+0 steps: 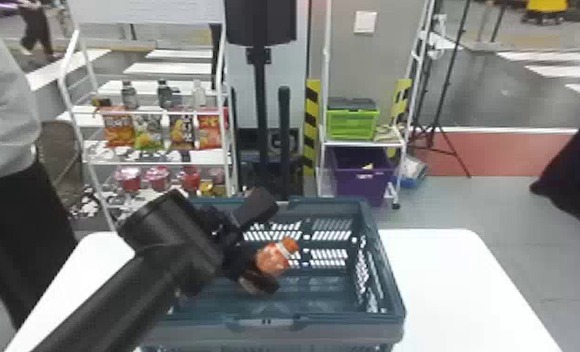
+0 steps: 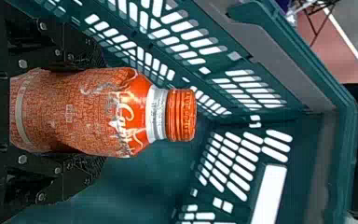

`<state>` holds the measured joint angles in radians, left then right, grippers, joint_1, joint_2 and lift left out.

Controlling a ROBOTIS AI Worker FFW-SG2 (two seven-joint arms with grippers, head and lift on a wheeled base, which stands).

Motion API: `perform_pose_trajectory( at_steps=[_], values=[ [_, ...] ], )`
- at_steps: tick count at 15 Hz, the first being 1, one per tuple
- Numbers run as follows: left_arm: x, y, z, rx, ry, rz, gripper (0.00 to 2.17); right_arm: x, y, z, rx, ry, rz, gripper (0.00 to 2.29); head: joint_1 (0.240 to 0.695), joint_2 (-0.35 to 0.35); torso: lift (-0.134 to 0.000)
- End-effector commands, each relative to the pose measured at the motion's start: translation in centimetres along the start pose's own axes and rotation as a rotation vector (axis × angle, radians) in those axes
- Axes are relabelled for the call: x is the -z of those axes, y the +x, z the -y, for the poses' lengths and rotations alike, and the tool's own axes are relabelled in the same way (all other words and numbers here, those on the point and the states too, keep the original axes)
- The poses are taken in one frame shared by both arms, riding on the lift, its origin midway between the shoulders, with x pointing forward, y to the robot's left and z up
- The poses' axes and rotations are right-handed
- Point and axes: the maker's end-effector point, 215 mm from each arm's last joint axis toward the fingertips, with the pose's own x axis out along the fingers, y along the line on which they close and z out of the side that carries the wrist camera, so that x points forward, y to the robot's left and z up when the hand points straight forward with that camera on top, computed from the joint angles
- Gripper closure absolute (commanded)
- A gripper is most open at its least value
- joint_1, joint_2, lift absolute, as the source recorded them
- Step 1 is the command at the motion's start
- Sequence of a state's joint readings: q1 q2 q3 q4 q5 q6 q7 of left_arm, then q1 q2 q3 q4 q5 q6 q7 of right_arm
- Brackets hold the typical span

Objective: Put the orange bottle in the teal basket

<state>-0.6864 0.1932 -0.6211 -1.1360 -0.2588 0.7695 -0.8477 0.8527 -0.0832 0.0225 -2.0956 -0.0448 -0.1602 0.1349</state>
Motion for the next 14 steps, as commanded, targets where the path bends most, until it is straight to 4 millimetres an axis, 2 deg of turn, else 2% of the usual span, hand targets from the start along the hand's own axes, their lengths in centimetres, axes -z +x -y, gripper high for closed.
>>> perform_pose_trajectory(
  at_steps=[1,6,9,10,14],
  values=[
    [0.7,1.5,0.0,-0.027,0.048,-0.067,0.61,0.0,0.0,-0.1,-0.001,0.001,0.0,0.13,0.499,0.0,0.0],
    [0.9,3.5,1.4,-0.008,0.116,-0.107,0.61,0.1,0.0,-0.2,-0.002,0.002,-0.002,0.13,0.499,0.0,0.0],
    [1.0,3.7,1.8,0.0,0.125,-0.119,0.58,0.1,0.0,-0.3,-0.003,0.003,-0.002,0.13,0.499,0.0,0.0],
    [1.3,3.8,1.8,-0.006,0.127,-0.126,0.52,0.1,0.0,-0.3,-0.003,0.002,-0.002,0.13,0.499,0.0,0.0],
    [2.8,4.2,1.8,-0.012,0.134,-0.165,0.52,0.1,-0.1,-0.3,-0.004,0.002,-0.003,0.13,0.499,0.0,0.0]
  ],
)
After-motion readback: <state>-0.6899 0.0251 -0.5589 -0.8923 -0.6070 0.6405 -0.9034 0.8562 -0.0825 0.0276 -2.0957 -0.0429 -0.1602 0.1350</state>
